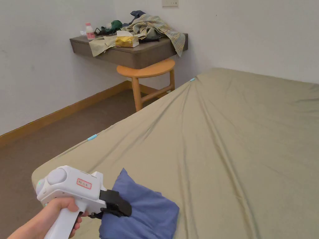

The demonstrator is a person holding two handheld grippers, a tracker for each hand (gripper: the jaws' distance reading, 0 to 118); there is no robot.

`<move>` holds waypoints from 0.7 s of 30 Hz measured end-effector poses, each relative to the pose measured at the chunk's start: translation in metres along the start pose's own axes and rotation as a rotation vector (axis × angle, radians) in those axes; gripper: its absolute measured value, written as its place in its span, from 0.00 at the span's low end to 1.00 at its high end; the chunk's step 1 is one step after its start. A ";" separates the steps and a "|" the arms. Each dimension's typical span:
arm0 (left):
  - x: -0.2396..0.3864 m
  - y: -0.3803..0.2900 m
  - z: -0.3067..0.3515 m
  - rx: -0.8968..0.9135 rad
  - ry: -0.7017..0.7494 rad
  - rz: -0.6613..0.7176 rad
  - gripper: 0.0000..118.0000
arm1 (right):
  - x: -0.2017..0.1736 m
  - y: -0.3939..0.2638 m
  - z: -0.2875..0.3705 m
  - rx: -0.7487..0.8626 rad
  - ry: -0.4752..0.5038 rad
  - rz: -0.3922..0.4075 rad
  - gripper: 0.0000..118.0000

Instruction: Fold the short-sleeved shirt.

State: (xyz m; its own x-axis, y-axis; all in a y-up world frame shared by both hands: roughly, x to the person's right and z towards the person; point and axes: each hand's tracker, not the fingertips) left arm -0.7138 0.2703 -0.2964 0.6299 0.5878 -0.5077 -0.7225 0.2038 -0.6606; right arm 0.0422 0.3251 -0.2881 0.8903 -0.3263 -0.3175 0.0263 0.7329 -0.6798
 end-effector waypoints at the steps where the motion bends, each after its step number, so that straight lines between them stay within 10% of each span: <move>1: -0.012 0.011 0.003 0.028 0.035 0.026 0.21 | -0.005 0.001 -0.005 -0.010 -0.006 0.016 0.01; 7: -0.024 0.003 0.005 0.451 0.454 0.089 0.85 | -0.012 0.010 -0.008 -0.019 0.013 0.034 0.01; 21: 0.275 -0.304 0.069 0.987 0.023 -0.792 1.00 | 0.027 -0.006 0.143 0.304 -0.057 0.021 0.01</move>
State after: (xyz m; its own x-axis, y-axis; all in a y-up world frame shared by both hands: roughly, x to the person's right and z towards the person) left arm -0.3410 0.4242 -0.1967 0.9836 0.0260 -0.1786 -0.0445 0.9940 -0.1000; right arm 0.1308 0.3979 -0.1981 0.9158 -0.2816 -0.2864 0.1347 0.8871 -0.4414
